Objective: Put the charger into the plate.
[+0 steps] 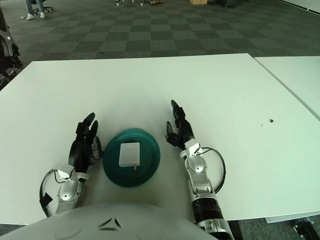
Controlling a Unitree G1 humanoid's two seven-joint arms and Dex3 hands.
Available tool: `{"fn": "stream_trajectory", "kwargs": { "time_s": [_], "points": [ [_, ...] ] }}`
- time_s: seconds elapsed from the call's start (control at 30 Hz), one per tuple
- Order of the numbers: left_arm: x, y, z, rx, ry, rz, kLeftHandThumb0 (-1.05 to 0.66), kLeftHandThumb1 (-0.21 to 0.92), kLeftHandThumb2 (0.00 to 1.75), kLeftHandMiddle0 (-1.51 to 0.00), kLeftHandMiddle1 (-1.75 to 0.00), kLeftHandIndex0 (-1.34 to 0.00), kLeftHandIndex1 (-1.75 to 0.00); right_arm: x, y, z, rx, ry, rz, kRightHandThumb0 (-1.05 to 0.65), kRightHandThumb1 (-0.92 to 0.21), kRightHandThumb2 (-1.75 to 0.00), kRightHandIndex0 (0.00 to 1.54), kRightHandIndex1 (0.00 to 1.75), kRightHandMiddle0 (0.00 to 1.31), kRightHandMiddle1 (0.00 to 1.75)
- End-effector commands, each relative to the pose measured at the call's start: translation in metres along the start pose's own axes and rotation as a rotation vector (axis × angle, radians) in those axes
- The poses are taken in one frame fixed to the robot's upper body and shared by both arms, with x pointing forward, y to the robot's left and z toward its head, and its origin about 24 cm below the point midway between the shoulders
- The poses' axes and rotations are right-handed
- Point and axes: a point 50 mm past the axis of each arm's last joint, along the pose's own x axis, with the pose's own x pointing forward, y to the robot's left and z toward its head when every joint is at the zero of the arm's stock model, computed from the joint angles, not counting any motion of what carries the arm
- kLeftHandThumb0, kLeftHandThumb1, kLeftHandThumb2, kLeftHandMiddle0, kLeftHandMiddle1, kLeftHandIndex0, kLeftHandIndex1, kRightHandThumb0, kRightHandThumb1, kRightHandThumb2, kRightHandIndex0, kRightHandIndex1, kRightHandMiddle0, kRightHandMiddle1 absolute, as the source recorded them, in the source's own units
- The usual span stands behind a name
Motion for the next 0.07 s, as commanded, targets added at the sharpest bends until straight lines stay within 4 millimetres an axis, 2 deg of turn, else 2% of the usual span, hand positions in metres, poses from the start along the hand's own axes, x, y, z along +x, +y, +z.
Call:
{"fn": "stream_trajectory", "kwargs": {
  "time_s": [0.0,0.03],
  "points": [
    [-0.0267,-0.001,-0.0247,-0.001,0.147,0.02,-0.97,0.92,0.97,-0.23,-0.01,0.0,-0.63,-0.0528,-0.003,-0.0574,-0.04,0.361,0.019,-0.96,-0.92,-0.94,0.0,0.0,0.0,0.06],
    [-0.0266,-0.0007,-0.0246,0.001,0.148,0.02,-0.97,0.92,0.97,-0.23,-0.01,0.0,-0.62,-0.0533,-0.0024,-0.0571,-0.038,0.367,0.026,-0.96,-0.92,-0.95,0.0,0.0,0.0,0.05]
  ]
}}
